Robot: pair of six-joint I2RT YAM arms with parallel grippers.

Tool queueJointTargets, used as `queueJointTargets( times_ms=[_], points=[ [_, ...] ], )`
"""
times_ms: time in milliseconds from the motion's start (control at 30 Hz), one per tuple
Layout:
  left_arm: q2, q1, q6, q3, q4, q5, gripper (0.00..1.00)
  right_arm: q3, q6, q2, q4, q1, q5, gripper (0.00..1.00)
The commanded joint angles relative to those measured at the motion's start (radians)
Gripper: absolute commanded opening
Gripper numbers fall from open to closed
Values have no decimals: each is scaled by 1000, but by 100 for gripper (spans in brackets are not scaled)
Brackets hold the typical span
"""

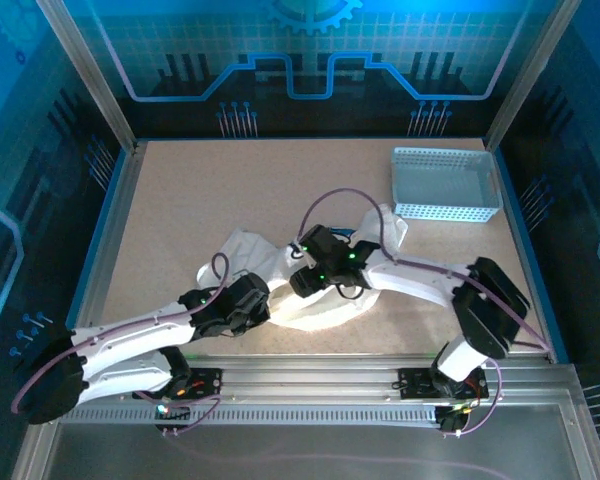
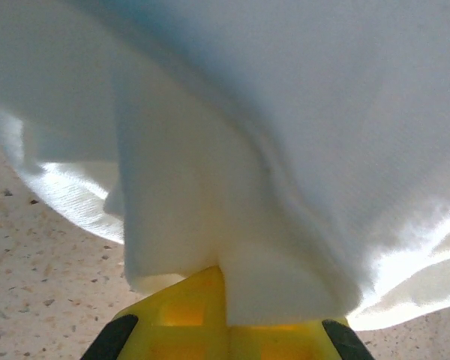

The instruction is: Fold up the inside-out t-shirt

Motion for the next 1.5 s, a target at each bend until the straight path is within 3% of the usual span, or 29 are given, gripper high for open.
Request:
queueJointTargets(
  times_ms=[0, 133, 333, 400, 633, 767, 900, 1000, 1100, 1167, 1467],
  points=[
    [-3, -3, -19, -17, 39, 16, 0, 53, -15, 73, -12, 9, 43, 61],
    [6, -1, -11, -18, 51, 10, 2, 82, -35, 93, -6, 9, 45, 49],
    [24, 12, 32, 33, 8, -19, 10, 111, -34, 90, -9, -3, 76, 8],
    [12, 22, 55, 46, -10, -25, 14, 96, -32, 57, 9, -10, 71, 1],
    [-69, 97, 212, 102, -53, -3, 39, 80, -30, -144, -68, -25, 18, 0],
    [22, 187, 293, 193, -139, 34, 42, 81, -23, -305, -141, -30, -28, 0],
    [51, 212, 367, 265, -129, 47, 44, 73, -5, -448, -183, -56, -97, 0],
    [42, 171, 458, 346, -143, -5, 51, 101, -2, -499, -242, -66, -100, 0],
    [33, 29, 581, 427, -152, -148, 57, 111, 0, -489, -265, -78, -100, 0],
    [25, -46, 639, 438, -111, -181, 64, 109, 0, -476, -258, -78, -104, 0],
    [148, -92, 668, 426, -17, -152, 78, 124, 12, -477, -234, -80, -144, 0]
  ],
)
